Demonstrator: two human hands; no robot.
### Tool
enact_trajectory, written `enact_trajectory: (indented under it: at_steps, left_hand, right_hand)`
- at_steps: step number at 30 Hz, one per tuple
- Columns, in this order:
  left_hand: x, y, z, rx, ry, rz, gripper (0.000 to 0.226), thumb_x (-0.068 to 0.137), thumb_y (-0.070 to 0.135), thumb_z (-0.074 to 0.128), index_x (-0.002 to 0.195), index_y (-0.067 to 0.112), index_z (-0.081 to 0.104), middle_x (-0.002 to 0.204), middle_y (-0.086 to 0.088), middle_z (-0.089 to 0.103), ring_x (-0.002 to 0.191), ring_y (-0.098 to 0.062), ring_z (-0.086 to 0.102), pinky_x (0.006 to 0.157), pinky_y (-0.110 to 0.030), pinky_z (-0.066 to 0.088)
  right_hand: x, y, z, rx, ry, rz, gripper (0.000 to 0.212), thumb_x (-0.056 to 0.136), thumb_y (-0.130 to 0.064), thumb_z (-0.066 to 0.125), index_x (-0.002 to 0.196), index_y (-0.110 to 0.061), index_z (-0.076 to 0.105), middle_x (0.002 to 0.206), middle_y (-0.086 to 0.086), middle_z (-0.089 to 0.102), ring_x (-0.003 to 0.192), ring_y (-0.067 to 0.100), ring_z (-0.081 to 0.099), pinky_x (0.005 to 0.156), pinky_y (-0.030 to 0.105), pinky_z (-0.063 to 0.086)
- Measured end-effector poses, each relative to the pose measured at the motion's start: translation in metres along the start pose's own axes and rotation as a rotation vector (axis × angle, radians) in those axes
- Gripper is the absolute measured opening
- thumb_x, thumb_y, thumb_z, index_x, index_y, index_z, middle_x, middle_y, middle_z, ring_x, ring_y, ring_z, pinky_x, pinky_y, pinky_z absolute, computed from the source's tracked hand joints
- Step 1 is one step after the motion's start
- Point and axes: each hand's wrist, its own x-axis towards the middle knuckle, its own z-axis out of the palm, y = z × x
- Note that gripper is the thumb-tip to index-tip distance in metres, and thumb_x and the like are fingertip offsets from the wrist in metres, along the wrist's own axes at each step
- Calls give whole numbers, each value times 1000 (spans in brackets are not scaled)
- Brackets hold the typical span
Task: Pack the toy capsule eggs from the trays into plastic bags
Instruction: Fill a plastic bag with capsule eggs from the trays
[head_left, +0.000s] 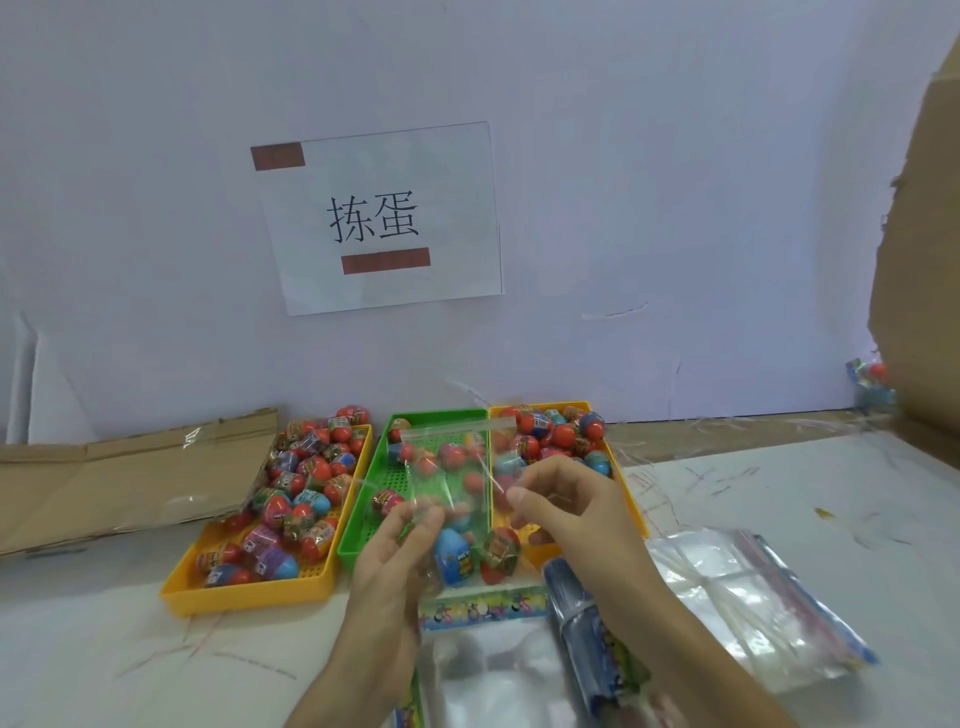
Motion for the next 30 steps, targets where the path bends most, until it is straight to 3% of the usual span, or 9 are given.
enact_trajectory:
  at_steps: [3, 5, 6, 8, 13, 17, 21, 25, 30]
  left_hand:
    - [-5, 5, 5, 109, -145, -101, 79, 58, 70, 86, 124, 30, 71, 123, 5, 74, 116, -29, 67, 97, -54, 53]
    - [-7, 4, 7, 107, -215, -140, 55, 64, 58, 89, 115, 45, 74, 118, 13, 75, 114, -21, 69, 89, -45, 58]
    - [-7, 2, 7, 74, -231, -160, 43, 70, 42, 87, 112, 43, 76, 114, 8, 77, 105, -18, 73, 77, -36, 61]
    - [-6, -2, 5, 29, -203, -181, 46, 71, 21, 80, 117, 29, 77, 110, -7, 78, 96, -22, 76, 65, -27, 60]
    - [0, -1, 1, -46, -16, -129, 48, 74, 11, 75, 121, 15, 71, 110, -16, 77, 95, -32, 76, 64, -33, 63]
    - [2, 0, -5, -103, 47, -113, 44, 74, 14, 75, 118, 14, 71, 110, -12, 77, 97, -28, 76, 61, -30, 62]
    - [1, -1, -5, -106, 43, -120, 42, 74, 14, 76, 116, 12, 73, 107, -14, 78, 95, -28, 77, 61, -31, 62]
    - [3, -4, -5, -90, 22, -141, 43, 68, 8, 76, 112, 8, 73, 102, -20, 77, 83, -34, 77, 55, -33, 61]
    - [1, -1, -3, -83, 15, -127, 45, 66, 7, 76, 111, 5, 71, 100, -20, 77, 79, -33, 77, 56, -34, 63]
  right_hand:
    - [1, -2, -3, 63, 7, -1, 12, 89, -9, 73, 80, -15, 69, 75, 5, 71, 70, 15, 69, 60, 22, 55]
    - [1, -2, -4, 77, -5, 12, 14, 90, -10, 73, 78, -18, 71, 77, 5, 71, 71, 14, 69, 60, 23, 55]
    - [1, -2, -4, 80, -6, 29, 15, 90, -12, 73, 78, -19, 71, 77, 5, 71, 71, 15, 70, 60, 23, 55]
    - [4, -1, -5, 91, 26, 66, 11, 93, -16, 71, 83, -20, 71, 79, 3, 73, 73, 17, 72, 61, 25, 56]
    - [21, 6, -22, -166, 202, 47, 9, 90, -14, 74, 89, -22, 71, 82, -2, 73, 77, 15, 71, 65, 27, 54]
    - [42, 9, -24, -678, 46, 8, 19, 85, -23, 75, 100, -30, 68, 90, -14, 67, 89, 7, 64, 74, 23, 50]
    - [68, 12, -12, -1070, -130, -57, 42, 86, -35, 72, 126, -30, 61, 110, -8, 61, 99, 17, 61, 76, 31, 46]
    - [82, 21, 0, -1163, -294, -79, 38, 85, -28, 71, 122, -29, 64, 124, -2, 51, 109, 27, 60, 86, 38, 51]
    - [78, 29, -3, -1126, -300, -47, 37, 91, -16, 65, 126, -26, 63, 129, 0, 46, 113, 29, 57, 95, 41, 50]
